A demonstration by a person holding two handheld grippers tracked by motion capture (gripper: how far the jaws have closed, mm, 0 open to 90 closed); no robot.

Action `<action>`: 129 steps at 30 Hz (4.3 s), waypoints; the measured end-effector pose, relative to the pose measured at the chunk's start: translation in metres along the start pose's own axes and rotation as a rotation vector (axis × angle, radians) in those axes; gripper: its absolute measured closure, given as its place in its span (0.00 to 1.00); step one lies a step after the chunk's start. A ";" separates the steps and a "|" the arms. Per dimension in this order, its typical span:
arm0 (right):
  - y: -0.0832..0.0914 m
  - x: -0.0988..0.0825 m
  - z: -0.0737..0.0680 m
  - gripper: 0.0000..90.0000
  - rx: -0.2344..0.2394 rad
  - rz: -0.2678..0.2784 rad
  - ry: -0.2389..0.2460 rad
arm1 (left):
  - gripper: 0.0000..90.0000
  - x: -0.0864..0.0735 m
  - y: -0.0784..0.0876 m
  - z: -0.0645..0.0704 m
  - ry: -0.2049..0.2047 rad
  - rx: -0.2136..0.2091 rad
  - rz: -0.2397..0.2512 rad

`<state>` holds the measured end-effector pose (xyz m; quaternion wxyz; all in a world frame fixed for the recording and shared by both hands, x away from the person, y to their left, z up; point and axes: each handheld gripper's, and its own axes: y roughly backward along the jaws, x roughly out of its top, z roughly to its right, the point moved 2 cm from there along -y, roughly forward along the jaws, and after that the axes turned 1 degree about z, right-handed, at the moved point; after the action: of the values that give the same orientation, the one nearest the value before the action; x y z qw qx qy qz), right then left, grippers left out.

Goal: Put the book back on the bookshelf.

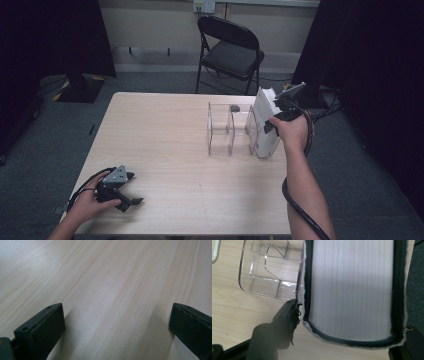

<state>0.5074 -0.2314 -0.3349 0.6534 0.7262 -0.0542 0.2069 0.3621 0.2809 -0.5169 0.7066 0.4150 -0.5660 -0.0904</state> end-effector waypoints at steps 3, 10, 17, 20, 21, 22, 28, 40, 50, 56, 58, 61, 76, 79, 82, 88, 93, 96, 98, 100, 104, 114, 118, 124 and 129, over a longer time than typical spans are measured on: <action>0.001 0.000 0.000 0.39 0.000 0.003 -0.001 | 0.00 0.000 0.000 0.000 0.000 0.000 0.000; 0.004 -0.002 0.000 0.37 0.007 0.000 0.009 | 0.00 0.000 0.000 0.000 0.000 0.000 0.000; 0.004 -0.006 0.000 0.34 0.011 0.008 0.020 | 0.00 0.000 0.000 0.000 0.000 0.001 0.000; 0.004 -0.009 -0.001 0.33 0.014 0.008 0.025 | 0.00 0.000 0.000 0.000 0.000 0.000 0.000; 0.005 -0.009 -0.002 0.32 0.013 0.008 0.027 | 0.00 0.000 0.000 0.000 0.000 0.001 0.000; 0.005 -0.010 -0.002 0.32 0.014 0.011 0.028 | 0.00 0.000 0.000 0.000 0.000 0.000 0.000; 0.008 -0.014 -0.002 0.29 0.017 0.033 0.032 | 0.00 0.000 0.000 0.000 0.000 0.000 0.000; 0.011 -0.023 0.001 0.24 0.042 0.050 0.039 | 0.00 0.000 0.000 0.000 0.000 0.000 0.001; 0.012 -0.032 -0.003 0.21 0.063 0.051 0.073 | 0.00 0.000 0.000 0.000 0.000 0.001 0.001; 0.009 -0.038 -0.006 0.21 0.088 0.054 0.086 | 0.00 0.000 -0.001 0.000 0.002 0.007 0.008; 0.008 -0.039 -0.007 0.21 0.090 0.048 0.094 | 0.00 0.000 -0.001 0.000 0.002 0.007 0.008; 0.005 -0.043 -0.010 0.21 0.103 0.039 0.120 | 0.00 0.000 -0.001 0.000 0.002 0.007 0.007; -0.007 -0.050 -0.027 0.21 0.160 0.089 0.179 | 0.00 0.000 -0.001 0.000 0.001 0.007 0.007; -0.010 -0.052 -0.030 0.21 0.164 0.093 0.190 | 0.00 0.000 -0.001 0.000 0.001 0.007 0.007; -0.013 -0.055 -0.032 0.21 0.172 0.085 0.205 | 0.00 0.000 -0.001 0.000 0.001 0.007 0.007; -0.016 -0.058 -0.038 0.21 0.195 0.092 0.212 | 0.00 0.000 -0.001 0.000 0.001 0.006 0.007; -0.021 -0.059 -0.044 0.22 0.208 0.090 0.220 | 0.00 0.000 -0.001 0.001 0.005 0.003 0.008; -0.023 -0.061 -0.048 0.22 0.214 0.088 0.229 | 0.00 0.000 -0.001 0.001 0.005 0.003 0.007; -0.025 -0.062 -0.051 0.22 0.225 0.093 0.235 | 0.00 0.000 -0.001 0.000 0.005 0.003 0.007; -0.026 -0.063 -0.055 0.22 0.231 0.090 0.237 | 0.00 0.000 -0.001 0.001 0.006 0.003 0.008; -0.031 -0.065 -0.061 0.22 0.242 0.085 0.262 | 0.00 0.000 -0.001 0.001 0.006 0.002 0.006; -0.044 -0.073 -0.072 0.22 0.273 0.089 0.286 | 0.00 0.000 -0.001 0.001 0.007 0.002 0.006; -0.050 -0.078 -0.076 0.22 0.289 0.082 0.275 | 0.00 0.000 -0.001 0.001 0.007 0.002 0.006; -0.060 -0.083 -0.083 0.22 0.307 0.077 0.290 | 0.00 0.000 -0.001 0.001 0.007 0.003 0.006; -0.065 -0.086 -0.090 0.22 0.304 0.080 0.303 | 0.00 0.000 -0.001 0.001 0.006 0.002 0.006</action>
<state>0.4315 -0.1518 -0.4212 0.5283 0.7742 0.0476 0.3454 0.3618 0.2804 -0.5176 0.7080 0.4143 -0.5653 -0.0865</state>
